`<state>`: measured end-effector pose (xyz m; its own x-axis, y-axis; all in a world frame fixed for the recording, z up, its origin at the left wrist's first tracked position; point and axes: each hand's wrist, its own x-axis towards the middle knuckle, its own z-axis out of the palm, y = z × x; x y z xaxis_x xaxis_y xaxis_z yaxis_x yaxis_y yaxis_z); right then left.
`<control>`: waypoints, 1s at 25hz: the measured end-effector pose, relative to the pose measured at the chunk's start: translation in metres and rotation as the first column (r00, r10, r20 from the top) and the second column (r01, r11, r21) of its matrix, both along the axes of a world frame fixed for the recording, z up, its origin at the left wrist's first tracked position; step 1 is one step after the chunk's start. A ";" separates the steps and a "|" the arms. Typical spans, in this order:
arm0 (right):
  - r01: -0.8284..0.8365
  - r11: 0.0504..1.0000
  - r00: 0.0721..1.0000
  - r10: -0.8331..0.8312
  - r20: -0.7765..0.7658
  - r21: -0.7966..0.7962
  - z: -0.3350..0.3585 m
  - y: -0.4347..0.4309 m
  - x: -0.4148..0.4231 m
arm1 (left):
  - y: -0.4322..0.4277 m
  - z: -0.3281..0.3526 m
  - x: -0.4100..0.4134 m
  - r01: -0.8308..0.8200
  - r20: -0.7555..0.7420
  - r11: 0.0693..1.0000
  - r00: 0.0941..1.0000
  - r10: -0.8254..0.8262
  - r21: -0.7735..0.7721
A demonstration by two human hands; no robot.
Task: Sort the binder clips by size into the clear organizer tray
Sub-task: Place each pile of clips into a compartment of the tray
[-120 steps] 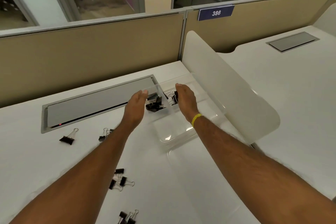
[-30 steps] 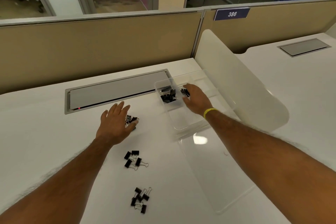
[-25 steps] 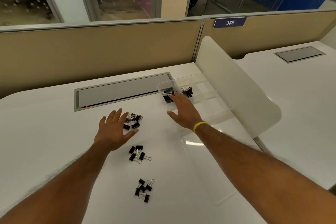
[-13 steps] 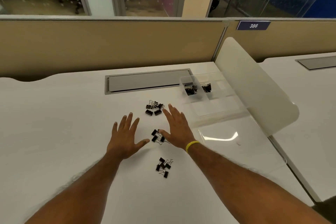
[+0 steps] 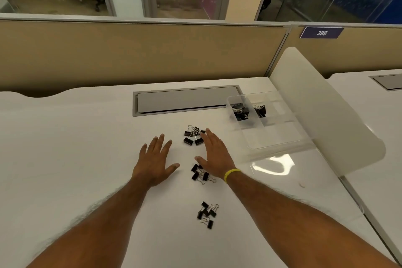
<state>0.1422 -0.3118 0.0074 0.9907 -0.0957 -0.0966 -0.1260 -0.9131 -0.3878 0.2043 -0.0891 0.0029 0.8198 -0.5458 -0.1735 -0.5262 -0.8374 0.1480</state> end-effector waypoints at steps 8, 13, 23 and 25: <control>-0.119 0.992 0.989 0.122 -0.088 0.042 -0.012 -0.021 0.063 | -0.058 -0.004 0.038 0.054 -0.089 0.994 0.994 -0.062 -0.095; -0.174 0.984 0.981 0.176 -0.083 0.028 -0.027 -0.023 0.066 | -0.075 -0.015 0.046 0.070 -0.081 0.988 0.993 -0.081 -0.134; -0.114 0.993 0.987 0.118 0.105 -0.043 -0.027 -0.022 0.061 | -0.074 -0.014 0.042 0.067 -0.067 0.980 0.994 -0.081 -0.188; -0.091 0.996 0.988 0.093 0.124 -0.024 -0.027 -0.023 0.061 | -0.070 -0.014 0.041 0.062 -0.068 0.976 0.995 -0.078 -0.210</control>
<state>0.2034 -0.3348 -0.0191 0.9996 -0.0042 0.0294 0.0072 -0.9258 -0.3780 0.2457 -0.1596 -0.0106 0.7671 -0.6319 -0.1109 -0.5630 -0.7459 0.3559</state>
